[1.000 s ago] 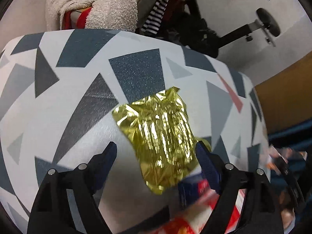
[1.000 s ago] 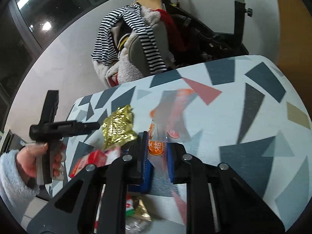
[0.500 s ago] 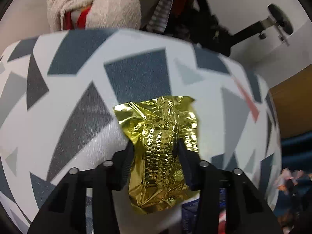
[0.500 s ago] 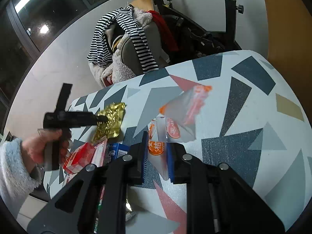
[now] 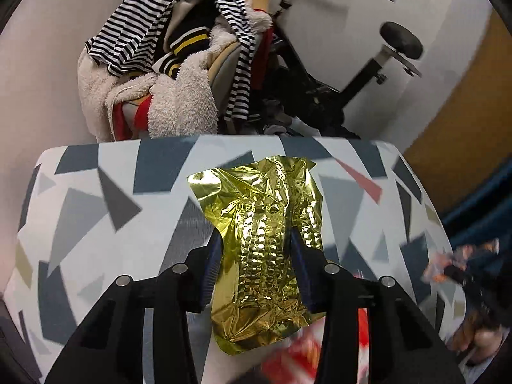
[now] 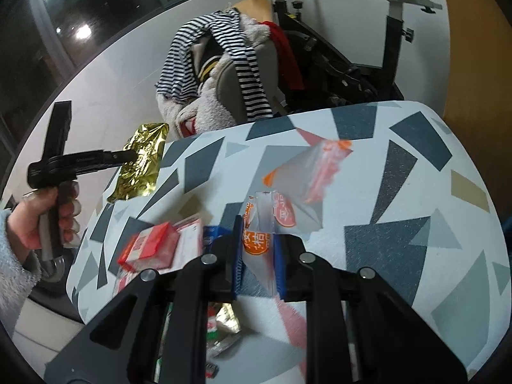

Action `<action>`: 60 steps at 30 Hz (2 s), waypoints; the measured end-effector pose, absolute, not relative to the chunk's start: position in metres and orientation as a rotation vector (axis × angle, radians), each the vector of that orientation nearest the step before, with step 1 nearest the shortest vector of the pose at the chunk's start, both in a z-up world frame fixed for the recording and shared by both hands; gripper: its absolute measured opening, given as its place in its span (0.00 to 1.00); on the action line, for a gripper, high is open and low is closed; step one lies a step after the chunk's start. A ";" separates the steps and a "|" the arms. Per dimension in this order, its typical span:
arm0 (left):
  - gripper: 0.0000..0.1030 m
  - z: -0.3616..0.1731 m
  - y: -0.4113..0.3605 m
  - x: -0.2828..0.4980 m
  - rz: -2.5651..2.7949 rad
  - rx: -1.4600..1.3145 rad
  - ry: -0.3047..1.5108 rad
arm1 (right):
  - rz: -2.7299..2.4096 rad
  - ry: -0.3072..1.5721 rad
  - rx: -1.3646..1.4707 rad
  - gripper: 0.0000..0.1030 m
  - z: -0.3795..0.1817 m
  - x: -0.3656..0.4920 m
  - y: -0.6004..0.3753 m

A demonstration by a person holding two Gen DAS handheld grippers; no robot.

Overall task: Collect trash
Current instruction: 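Carry the gold foil wrapper with the left tool down to the brown bin and release it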

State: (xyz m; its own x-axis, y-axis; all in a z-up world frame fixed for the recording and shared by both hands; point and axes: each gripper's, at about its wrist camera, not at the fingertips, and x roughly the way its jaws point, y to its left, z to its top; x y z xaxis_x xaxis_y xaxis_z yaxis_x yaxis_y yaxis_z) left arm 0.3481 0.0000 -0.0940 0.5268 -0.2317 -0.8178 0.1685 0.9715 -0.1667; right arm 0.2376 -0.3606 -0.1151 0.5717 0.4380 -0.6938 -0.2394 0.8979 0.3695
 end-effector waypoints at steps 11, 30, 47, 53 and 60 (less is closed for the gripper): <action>0.40 -0.067 0.014 0.203 -0.299 -0.074 0.923 | 0.473 0.863 0.200 0.19 -0.091 0.156 -0.329; 0.41 -0.134 -0.022 -0.028 -0.428 0.108 0.849 | 0.600 0.900 0.189 0.19 -0.133 0.005 -0.296; 0.43 -0.257 -0.048 -0.076 -0.446 0.264 1.002 | 0.631 1.002 0.247 0.19 -0.209 -0.043 -0.280; 0.43 -0.278 -0.047 -0.058 -0.455 0.213 1.092 | 0.603 1.037 0.259 0.19 -0.222 -0.046 -0.287; 0.45 -0.301 -0.052 -0.044 -0.435 0.197 1.163 | 0.570 1.064 0.282 0.19 -0.231 -0.044 -0.294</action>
State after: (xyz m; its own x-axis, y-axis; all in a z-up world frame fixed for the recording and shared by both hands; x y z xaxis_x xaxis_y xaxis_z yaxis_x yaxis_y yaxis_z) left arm -0.0442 -0.0519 -0.3012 0.3253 -0.2284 -0.9176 0.4291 0.9004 -0.0719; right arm -0.0440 -0.2937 -0.2312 0.3600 0.5670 -0.7409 -0.3031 0.8222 0.4818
